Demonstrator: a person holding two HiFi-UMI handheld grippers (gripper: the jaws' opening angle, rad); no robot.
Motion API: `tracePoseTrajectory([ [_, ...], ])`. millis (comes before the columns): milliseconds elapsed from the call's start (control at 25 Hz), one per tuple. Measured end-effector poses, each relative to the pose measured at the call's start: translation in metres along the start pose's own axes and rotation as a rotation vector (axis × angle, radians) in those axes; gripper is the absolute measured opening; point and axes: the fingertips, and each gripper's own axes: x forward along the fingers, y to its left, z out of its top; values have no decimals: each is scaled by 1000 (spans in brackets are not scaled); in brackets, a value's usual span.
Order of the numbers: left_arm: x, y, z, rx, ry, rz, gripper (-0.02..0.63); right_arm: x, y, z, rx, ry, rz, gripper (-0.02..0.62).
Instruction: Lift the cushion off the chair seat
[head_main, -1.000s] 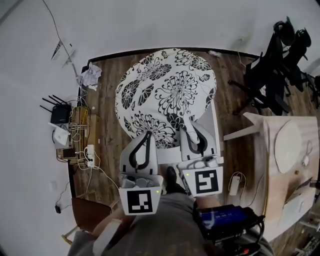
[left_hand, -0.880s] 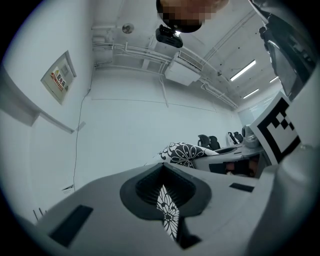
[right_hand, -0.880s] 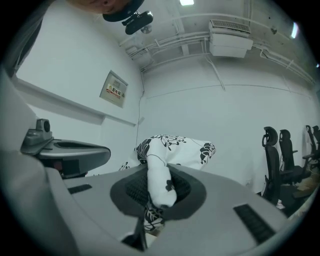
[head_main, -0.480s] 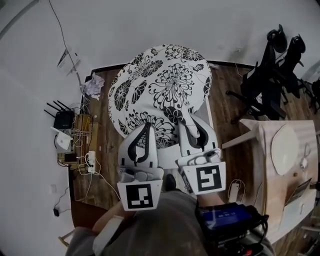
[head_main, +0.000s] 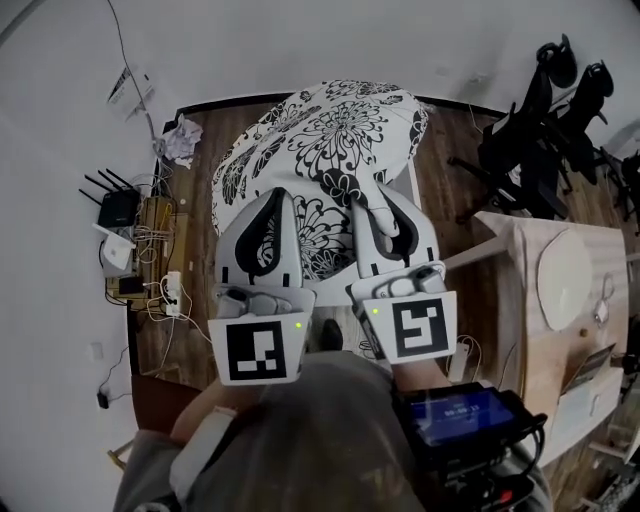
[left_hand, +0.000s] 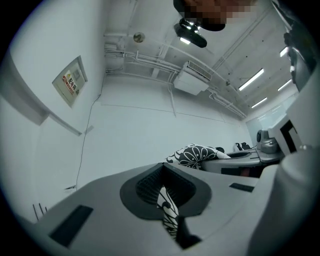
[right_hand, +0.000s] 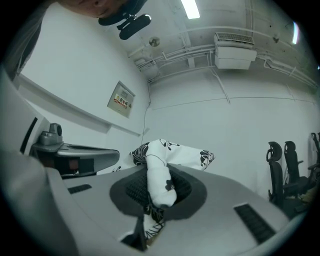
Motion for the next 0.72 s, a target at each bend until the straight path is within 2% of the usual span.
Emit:
tracePoseTrajectory([
  [480,-2,-11,11,85,-17,12,6,-1,2,5,-16,-5,31,37],
  [720,-2,-9,9,78,-15,13,6,-1,1,5,-13,-9,30,37],
])
